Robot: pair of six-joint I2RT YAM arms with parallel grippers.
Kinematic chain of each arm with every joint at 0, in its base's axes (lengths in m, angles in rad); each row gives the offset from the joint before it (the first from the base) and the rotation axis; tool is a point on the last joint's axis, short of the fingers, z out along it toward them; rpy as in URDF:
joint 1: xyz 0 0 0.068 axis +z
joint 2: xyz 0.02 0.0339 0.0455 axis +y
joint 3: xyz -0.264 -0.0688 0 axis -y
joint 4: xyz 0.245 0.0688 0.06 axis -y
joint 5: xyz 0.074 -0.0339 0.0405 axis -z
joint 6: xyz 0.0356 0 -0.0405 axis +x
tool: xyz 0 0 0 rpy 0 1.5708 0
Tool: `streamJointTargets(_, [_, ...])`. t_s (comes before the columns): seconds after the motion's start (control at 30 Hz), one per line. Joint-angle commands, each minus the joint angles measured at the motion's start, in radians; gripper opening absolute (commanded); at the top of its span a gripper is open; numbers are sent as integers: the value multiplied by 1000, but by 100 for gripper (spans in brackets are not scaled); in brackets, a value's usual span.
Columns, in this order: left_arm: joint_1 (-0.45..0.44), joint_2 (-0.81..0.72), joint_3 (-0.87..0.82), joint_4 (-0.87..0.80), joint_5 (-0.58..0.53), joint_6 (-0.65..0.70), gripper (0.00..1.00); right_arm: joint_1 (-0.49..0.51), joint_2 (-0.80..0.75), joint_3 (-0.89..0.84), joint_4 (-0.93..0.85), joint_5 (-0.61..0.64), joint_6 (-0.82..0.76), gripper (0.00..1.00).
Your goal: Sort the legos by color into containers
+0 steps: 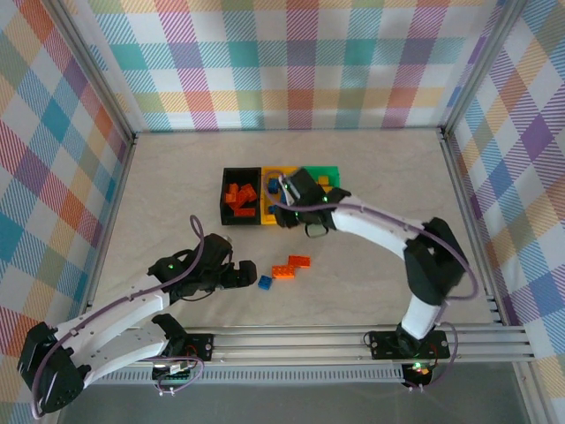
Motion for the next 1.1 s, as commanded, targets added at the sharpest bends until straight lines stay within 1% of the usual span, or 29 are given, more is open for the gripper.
streamJointTargets(0.0, [10, 21, 18, 7, 25, 19, 96, -38, 118, 136, -37, -27, -31, 33])
streamJointTargets(0.1, [11, 42, 26, 1, 23, 35, 95, -54, 213, 251, -87, -15, -40, 37])
streamJointTargets(0.17, [10, 59, 30, 8, 30, 44, 95, -58, 251, 299, -112, -7, -39, 44])
streamJointTargets(0.2, [10, 71, 34, 13, 35, 49, 95, -60, 265, 313, -115, -9, -38, 49])
streamJointTargets(0.27, [9, 94, 46, 19, 44, 65, 94, -61, 264, 321, -110, -15, -32, 55])
streamJointTargets(0.37, [9, 129, 75, 19, 45, 91, 94, -61, 223, 300, -93, -19, -24, 62])
streamJointTargets(0.47, [6, 169, 111, 35, 60, 119, 94, -62, 142, 229, -62, -18, -10, 67])
streamJointTargets(0.53, [-5, 209, 145, 47, 70, 139, 94, -61, 72, 155, -28, -19, 5, 68])
streamJointTargets(0.7, [-89, 381, 271, 50, 56, 211, 93, -61, -119, -81, 37, -17, 54, 69])
streamJointTargets(0.83, [-172, 557, 387, 20, -23, 278, 91, -70, -278, -252, 61, 5, 88, 69])
streamJointTargets(0.9, [-196, 634, 440, 13, -73, 302, 89, -80, -351, -315, 61, 9, 102, 69])
streamJointTargets(1.07, [-210, 793, 564, 16, -145, 377, 87, -110, -538, -444, 33, 20, 125, 70])
